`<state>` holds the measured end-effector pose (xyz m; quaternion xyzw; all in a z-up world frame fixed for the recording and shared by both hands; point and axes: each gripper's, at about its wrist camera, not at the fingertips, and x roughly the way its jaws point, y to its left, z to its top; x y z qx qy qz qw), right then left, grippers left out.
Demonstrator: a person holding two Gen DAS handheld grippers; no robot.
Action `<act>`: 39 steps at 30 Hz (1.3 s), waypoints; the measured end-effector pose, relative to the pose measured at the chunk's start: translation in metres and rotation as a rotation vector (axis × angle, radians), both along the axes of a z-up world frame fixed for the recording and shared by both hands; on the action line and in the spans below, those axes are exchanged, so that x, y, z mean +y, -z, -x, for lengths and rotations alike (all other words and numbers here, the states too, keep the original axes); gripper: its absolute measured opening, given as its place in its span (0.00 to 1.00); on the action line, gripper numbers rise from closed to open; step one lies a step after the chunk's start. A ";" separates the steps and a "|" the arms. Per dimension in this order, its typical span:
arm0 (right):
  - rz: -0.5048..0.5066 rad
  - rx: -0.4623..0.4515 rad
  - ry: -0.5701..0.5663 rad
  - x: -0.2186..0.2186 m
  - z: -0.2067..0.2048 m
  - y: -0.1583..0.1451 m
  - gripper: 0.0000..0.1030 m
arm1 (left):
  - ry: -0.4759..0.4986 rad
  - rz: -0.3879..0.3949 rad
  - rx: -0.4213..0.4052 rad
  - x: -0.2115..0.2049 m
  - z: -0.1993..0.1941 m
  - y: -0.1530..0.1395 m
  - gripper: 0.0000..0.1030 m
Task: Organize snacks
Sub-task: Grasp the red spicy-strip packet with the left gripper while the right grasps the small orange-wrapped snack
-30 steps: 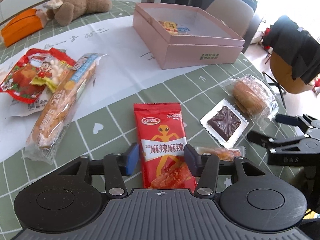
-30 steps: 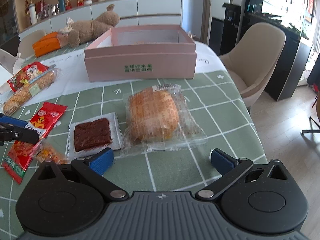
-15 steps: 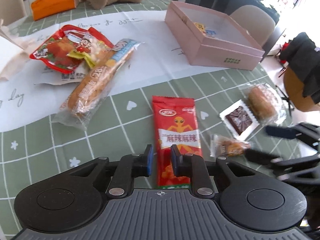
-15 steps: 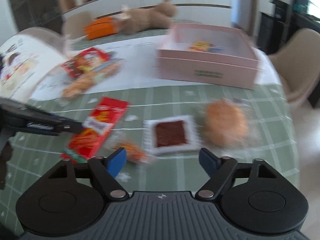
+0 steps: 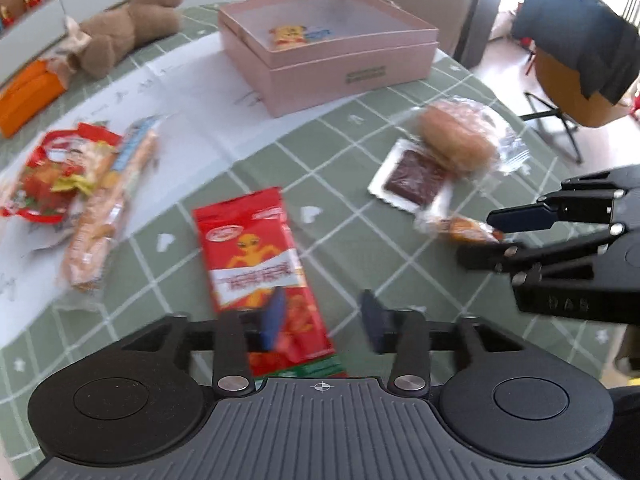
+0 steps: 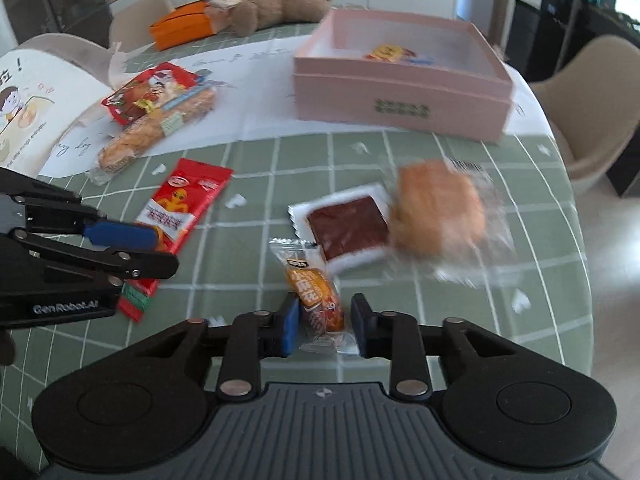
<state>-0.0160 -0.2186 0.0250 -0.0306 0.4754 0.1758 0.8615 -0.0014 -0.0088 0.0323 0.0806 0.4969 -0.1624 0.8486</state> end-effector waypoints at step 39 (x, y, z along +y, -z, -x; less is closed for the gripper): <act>0.077 -0.023 -0.061 0.013 0.005 0.005 0.70 | -0.200 -0.009 -0.037 0.041 -0.021 0.010 0.63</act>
